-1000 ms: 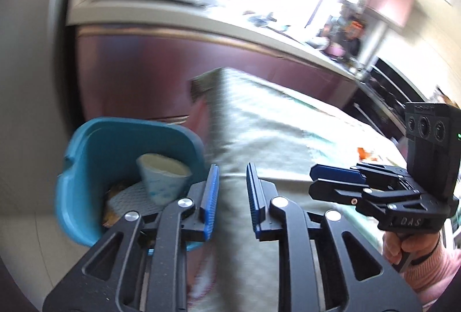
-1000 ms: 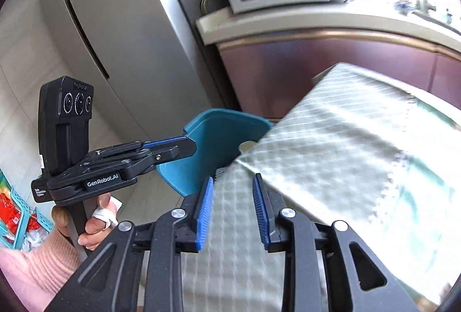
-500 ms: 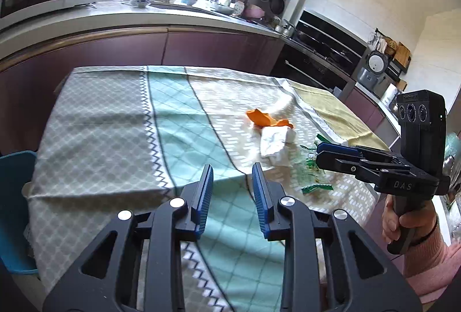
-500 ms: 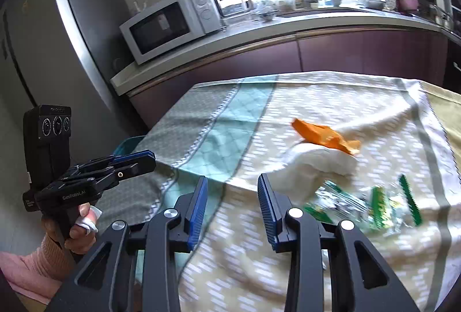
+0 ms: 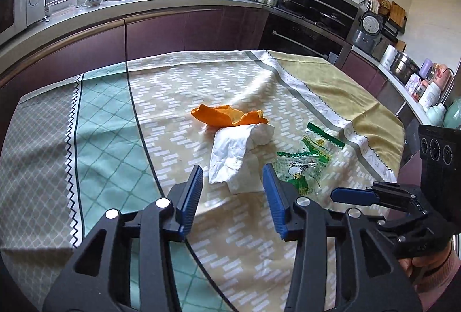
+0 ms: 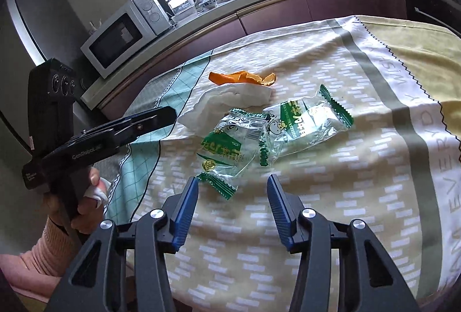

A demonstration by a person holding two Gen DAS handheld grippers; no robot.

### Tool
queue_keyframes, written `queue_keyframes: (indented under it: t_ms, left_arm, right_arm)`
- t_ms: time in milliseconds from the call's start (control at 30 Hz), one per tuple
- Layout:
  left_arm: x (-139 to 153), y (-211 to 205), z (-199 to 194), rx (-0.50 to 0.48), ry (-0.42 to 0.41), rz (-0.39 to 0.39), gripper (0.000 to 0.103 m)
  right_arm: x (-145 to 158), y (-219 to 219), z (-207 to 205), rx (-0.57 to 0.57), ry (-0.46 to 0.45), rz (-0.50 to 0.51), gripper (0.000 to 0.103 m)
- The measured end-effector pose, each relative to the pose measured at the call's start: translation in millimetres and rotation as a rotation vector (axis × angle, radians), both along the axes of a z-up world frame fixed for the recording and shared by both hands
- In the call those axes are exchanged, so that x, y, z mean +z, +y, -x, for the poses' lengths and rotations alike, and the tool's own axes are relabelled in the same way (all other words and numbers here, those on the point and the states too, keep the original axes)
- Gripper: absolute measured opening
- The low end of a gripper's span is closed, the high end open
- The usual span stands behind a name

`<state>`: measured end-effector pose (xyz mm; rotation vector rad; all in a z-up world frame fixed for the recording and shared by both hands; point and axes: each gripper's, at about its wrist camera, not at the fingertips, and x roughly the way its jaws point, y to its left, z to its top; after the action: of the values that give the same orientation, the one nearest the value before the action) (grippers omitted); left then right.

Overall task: Collect trash
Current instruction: 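Grasp the white tissue with the left gripper while the right gripper grasps a clear candy wrapper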

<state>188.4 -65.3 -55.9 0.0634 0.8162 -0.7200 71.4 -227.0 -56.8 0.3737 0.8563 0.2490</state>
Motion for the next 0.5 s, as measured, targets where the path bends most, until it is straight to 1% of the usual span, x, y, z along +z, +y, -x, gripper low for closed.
queue_keyframes:
  t_ms: [67,133,200,233,267,300,367,500]
  left_arm:
    - [-4,-10,-6,0.001,0.001,-0.032,0.042]
    - [-10,-18,-14,0.002,0.017,-0.059,0.038]
    - [-14,-24,-20,-0.002,0.037,-0.072,0.022]
    - [-16,-26,-22,-0.001,0.047,-0.075,0.019]
    - [-18,-27,-24,-0.005,0.059,-0.074,0.015]
    - [-18,-28,-24,-0.009,0.063,-0.068,0.010]
    - [-19,-27,-22,-0.007,0.058,-0.066,0.007]
    - [-15,-18,-16,0.005,0.056,-0.040,0.004]
  right_arm:
    - [-3,4,-4,0.012,0.000,-0.018,0.048]
    - [-5,8,-6,0.013,0.003,-0.026,0.048]
    - [-8,10,-8,0.011,-0.002,-0.040,0.047]
    - [-8,11,-8,0.011,-0.006,-0.042,0.047]
    - [-8,10,-9,0.010,-0.008,-0.046,0.040]
    - [-9,9,-9,0.008,-0.008,-0.054,0.030]
    - [-12,8,-10,0.011,0.002,-0.069,0.021]
    - [-13,5,-7,0.011,-0.004,-0.095,0.017]
